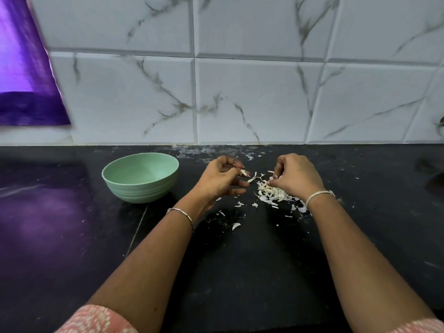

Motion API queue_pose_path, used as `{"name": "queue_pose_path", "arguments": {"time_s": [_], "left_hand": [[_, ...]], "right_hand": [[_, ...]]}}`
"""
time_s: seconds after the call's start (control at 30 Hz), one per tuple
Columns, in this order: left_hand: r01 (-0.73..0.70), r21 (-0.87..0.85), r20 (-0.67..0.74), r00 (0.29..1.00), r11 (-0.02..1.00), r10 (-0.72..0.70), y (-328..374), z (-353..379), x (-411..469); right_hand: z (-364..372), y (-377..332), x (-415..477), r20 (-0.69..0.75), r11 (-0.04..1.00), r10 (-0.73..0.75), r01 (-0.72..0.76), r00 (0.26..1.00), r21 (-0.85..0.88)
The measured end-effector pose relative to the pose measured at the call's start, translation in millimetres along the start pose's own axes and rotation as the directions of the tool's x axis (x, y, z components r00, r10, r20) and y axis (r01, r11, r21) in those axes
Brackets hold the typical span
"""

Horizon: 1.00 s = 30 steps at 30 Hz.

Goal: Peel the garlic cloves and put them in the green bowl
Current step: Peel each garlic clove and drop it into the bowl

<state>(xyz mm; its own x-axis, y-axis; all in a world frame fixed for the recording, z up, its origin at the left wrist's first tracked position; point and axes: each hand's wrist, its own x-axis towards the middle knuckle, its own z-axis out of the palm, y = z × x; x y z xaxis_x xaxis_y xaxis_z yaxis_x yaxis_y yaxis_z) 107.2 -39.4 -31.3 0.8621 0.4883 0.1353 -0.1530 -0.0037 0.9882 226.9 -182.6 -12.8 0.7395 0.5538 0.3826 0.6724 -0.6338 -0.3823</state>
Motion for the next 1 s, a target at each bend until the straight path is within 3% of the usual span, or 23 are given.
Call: {"name": "queue_pose_path", "arguments": {"time_s": [0.17, 0.3, 0.5, 0.6, 0.73, 1.0], "left_hand": [[-0.031, 0.011, -0.023, 0.999, 0.999, 0.031, -1, 0, 0], [-0.04, 0.024, -0.014, 0.999, 0.999, 0.041, -1, -1, 0], [-0.07, 0.067, 0.009, 0.998, 0.995, 0.069, -1, -2, 1], [-0.071, 0.097, 0.04, 0.997, 0.993, 0.067, -2, -2, 1], [-0.073, 0.101, 0.009, 0.997, 0.992, 0.073, -4, -3, 5], [-0.079, 0.144, -0.045, 0.995, 0.986, 0.086, -5, -5, 6]], "right_hand": [[4, 1, 3, 0.027, 0.998, -0.064, 0.065, 0.998, -0.023], [4, 1, 2, -0.004, 0.998, -0.028, 0.027, 1.0, -0.06], [5, 3, 5, -0.058, 0.998, -0.064, 0.065, 0.996, 0.001], [10, 0, 9, -0.05, 0.969, -0.158, 0.165, 0.986, 0.186], [15, -14, 7, 0.013, 0.81, -0.176, 0.137, 0.984, 0.57], [22, -21, 5, -0.001, 0.781, -0.194, 0.155, 0.981, 0.604]]}}
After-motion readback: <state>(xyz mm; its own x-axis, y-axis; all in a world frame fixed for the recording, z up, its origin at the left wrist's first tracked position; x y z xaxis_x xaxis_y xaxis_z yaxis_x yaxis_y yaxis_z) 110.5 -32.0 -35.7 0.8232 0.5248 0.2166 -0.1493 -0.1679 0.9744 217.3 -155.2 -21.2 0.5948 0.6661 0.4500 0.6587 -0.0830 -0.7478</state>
